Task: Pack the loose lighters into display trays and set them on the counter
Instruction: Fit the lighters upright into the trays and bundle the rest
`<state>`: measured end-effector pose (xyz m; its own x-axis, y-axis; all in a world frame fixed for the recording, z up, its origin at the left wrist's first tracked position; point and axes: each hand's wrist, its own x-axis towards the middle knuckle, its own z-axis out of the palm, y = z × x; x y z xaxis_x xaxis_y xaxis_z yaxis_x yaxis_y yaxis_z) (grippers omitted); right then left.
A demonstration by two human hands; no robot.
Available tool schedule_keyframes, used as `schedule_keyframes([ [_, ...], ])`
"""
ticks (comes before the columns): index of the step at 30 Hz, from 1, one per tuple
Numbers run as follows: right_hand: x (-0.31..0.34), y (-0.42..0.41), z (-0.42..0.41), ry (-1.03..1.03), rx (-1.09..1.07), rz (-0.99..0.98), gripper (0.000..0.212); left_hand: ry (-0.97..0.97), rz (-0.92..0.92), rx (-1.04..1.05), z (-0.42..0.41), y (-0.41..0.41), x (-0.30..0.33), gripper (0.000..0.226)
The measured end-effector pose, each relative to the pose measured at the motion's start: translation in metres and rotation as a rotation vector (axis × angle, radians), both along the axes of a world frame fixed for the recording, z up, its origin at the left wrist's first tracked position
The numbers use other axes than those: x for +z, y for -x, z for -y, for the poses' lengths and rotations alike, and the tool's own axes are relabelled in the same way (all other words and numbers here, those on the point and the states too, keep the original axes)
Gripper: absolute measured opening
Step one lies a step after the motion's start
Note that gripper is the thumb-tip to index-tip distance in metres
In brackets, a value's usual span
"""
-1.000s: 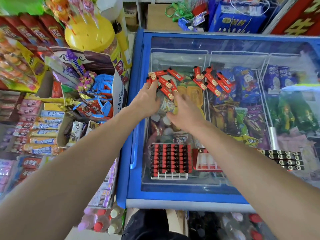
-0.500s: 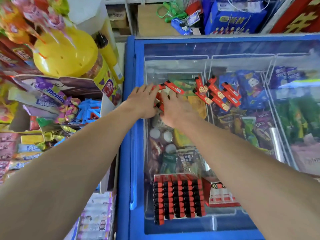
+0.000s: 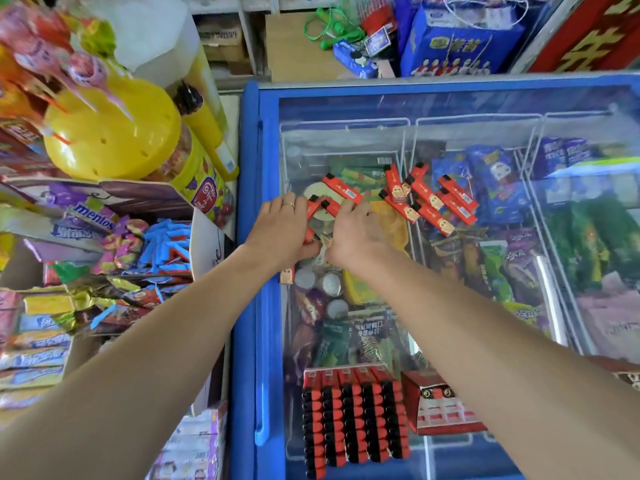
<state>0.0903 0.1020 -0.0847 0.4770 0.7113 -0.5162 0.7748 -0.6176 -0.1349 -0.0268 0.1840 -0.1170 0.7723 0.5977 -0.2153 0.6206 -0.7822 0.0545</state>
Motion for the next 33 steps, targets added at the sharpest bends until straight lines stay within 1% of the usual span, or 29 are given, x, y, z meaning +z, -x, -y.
schedule_keyframes([
  [2,0.000,-0.003,0.006,-0.028,-0.046,-0.053,0.092,-0.061,0.028,-0.014,0.006,0.005,-0.007,0.069],
  [6,0.001,-0.007,0.017,-0.106,-0.092,-0.106,0.102,-0.183,0.096,-0.032,0.012,0.011,-0.014,0.064],
  [11,-0.001,-0.013,0.037,-0.175,-0.130,-0.133,0.082,-0.240,0.100,-0.078,0.010,0.012,-0.014,0.061],
  [13,-0.002,-0.015,0.043,-0.181,-0.161,-0.139,0.081,-0.283,0.115,-0.100,0.010,0.015,-0.012,0.055],
  [15,-0.002,-0.019,0.046,-0.181,-0.223,-0.174,0.081,-0.319,0.143,-0.119,0.008,0.017,-0.010,0.045],
  [18,-0.001,-0.028,0.047,-0.185,-0.308,-0.292,0.080,-0.338,0.170,-0.149,0.003,0.022,-0.008,0.035],
  [21,0.006,-0.037,0.044,-0.187,-0.382,-0.426,0.072,-0.290,0.148,-0.133,0.000,0.023,-0.001,0.037],
  [24,0.015,-0.045,0.034,-0.239,-0.466,-0.532,0.041,-0.159,0.144,-0.206,-0.004,0.025,0.014,0.041],
  [26,0.016,-0.050,0.024,-0.276,-0.516,-0.562,0.051,-0.009,0.098,-0.298,-0.008,0.030,0.025,0.040],
  [28,0.016,-0.052,0.017,-0.289,-0.500,-0.547,0.060,0.078,0.005,-0.400,-0.011,0.036,0.036,0.045],
  [30,0.014,-0.051,0.014,-0.294,-0.406,-0.468,0.059,0.060,-0.075,-0.495,-0.013,0.042,0.043,0.047],
  [33,0.008,-0.050,0.009,-0.286,-0.116,-0.171,0.048,0.010,-0.140,-0.645,-0.010,0.042,0.044,0.040],
])
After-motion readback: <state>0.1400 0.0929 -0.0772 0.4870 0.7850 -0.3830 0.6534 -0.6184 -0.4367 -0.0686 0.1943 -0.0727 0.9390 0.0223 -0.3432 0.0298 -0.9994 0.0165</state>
